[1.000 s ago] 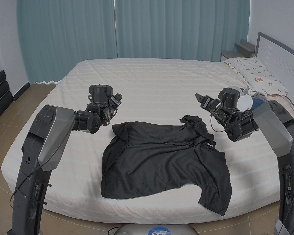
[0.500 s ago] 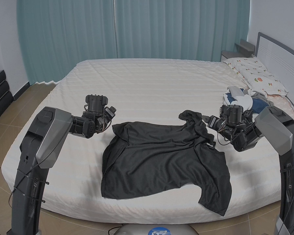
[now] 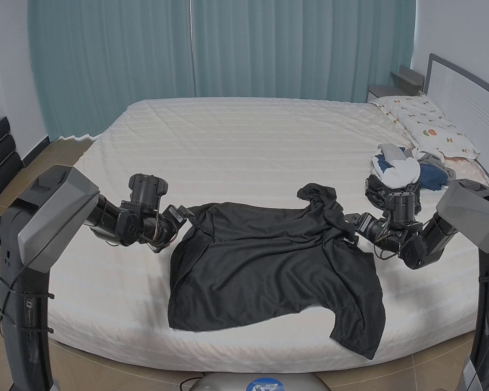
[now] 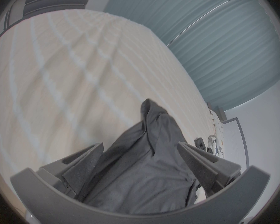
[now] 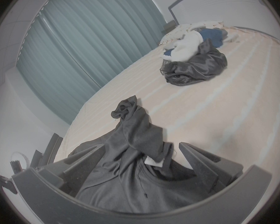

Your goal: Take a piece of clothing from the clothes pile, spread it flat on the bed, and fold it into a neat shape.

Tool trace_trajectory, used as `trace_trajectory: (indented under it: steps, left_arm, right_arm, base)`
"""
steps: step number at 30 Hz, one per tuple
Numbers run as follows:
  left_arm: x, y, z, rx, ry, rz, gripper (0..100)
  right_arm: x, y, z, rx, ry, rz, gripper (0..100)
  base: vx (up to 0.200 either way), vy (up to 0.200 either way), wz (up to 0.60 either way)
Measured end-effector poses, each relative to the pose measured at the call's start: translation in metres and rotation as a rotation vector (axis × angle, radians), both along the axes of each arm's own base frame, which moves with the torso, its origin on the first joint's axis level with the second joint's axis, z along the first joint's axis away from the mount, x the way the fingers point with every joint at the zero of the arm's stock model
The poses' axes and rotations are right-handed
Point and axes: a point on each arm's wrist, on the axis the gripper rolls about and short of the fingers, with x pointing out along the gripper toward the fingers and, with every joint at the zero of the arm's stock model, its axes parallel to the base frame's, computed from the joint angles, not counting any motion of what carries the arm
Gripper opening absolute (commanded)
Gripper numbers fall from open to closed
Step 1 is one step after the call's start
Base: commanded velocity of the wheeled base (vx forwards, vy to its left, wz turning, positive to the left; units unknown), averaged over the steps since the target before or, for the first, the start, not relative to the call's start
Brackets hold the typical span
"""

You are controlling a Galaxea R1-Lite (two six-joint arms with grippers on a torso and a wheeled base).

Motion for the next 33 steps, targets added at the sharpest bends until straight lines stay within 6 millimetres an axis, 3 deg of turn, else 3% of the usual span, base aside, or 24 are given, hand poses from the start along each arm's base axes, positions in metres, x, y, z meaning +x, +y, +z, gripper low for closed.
trace_trajectory:
  steps: [7, 15, 22, 33]
  left_arm:
    - [-0.041, 0.006, 0.013, -0.112, 0.047, -0.004, 100]
    - [-0.056, 0.007, 0.023, -0.248, 0.027, 0.006, 100]
    - [-0.059, 0.007, 0.016, -0.250, 0.047, 0.013, 100]
    - [-0.083, 0.009, -0.006, -0.145, 0.126, -0.057, 100]
  right_arm:
    - [-0.026, -0.005, 0.002, 0.063, 0.019, -0.005, 100]
    - [-0.024, -0.006, -0.010, 0.084, 0.030, 0.005, 100]
    - [-0.018, -0.006, -0.027, 0.079, 0.054, 0.000, 100]
    - [-0.049, -0.029, -0.031, 0.033, 0.141, 0.050, 100]
  base:
    - [0.086, 0.000, 0.00]
    - [0.150, 0.000, 0.00]
    - [0.000, 0.000, 0.00]
    - [0.000, 0.000, 0.00]
